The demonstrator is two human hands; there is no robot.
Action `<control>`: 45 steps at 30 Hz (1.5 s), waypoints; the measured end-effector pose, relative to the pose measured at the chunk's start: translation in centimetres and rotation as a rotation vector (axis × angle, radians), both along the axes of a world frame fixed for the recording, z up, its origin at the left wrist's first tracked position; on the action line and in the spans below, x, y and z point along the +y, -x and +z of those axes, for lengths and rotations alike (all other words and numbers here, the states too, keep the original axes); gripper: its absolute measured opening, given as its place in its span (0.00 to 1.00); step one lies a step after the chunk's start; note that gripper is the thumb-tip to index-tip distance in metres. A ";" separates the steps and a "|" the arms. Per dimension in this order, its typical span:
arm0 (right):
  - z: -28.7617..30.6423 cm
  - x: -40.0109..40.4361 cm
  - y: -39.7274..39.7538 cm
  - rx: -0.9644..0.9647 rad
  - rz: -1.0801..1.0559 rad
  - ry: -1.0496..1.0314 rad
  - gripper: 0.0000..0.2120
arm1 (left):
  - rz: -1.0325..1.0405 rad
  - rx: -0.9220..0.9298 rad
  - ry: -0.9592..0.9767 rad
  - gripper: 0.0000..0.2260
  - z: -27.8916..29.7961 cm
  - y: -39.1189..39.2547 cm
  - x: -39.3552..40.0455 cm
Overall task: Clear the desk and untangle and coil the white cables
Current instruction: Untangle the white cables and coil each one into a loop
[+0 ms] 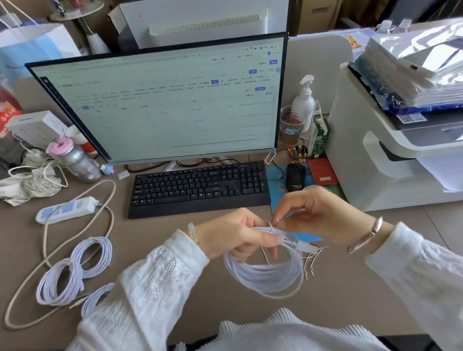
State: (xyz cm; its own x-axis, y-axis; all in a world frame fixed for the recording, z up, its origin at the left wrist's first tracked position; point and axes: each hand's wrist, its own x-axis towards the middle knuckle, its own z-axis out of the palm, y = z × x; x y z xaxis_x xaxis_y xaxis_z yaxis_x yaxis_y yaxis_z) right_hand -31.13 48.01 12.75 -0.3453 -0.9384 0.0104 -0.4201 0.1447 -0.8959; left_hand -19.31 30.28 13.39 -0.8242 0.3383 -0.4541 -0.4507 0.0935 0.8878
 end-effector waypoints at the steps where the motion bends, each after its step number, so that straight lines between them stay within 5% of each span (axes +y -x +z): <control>1: 0.5 0.1 -0.3 0.049 0.024 0.053 0.04 | -0.042 -0.062 -0.112 0.12 -0.1 0.1 -0.3; 6: 4.1 0.1 -1.3 0.149 0.161 0.198 0.02 | -0.348 -0.274 -0.623 0.12 -0.5 0.5 -0.8; 12: 5.8 0.3 -2.1 0.078 0.202 0.185 0.03 | -0.433 -0.254 -0.861 0.05 -0.6 0.0 0.3; 16: 6.3 0.4 -2.5 0.163 0.216 0.157 0.03 | -0.448 -0.437 -0.752 0.34 -1.2 0.2 0.3; 21: 5.2 0.8 -1.8 0.435 0.093 0.088 0.02 | -0.191 -0.100 -0.129 0.09 1.7 0.7 -0.1; 27: 2.8 -0.5 -1.3 0.600 -0.177 -0.069 0.05 | 0.133 0.369 1.008 0.16 1.5 1.4 2.8; 30: 2.2 -1.6 -1.3 0.440 -0.337 -0.172 0.04 | 0.159 0.625 1.412 0.13 -0.1 1.1 3.7; 32: 1.9 -2.2 -1.0 0.053 -0.444 -0.185 0.04 | 0.139 0.762 1.484 0.14 -0.9 0.9 3.9; 35: 1.2 -2.3 -1.0 -0.293 -0.457 -0.078 0.02 | 0.189 0.834 1.444 0.12 -2.0 1.0 3.0; 40: -0.3 -0.8 -0.9 0.096 -0.360 0.190 0.05 | 0.367 0.679 0.979 0.12 -0.9 0.5 1.9; 45: -0.5 0.0 -1.2 -0.170 -0.267 0.313 0.14 | 0.301 0.504 0.627 0.11 1.5 0.1 1.8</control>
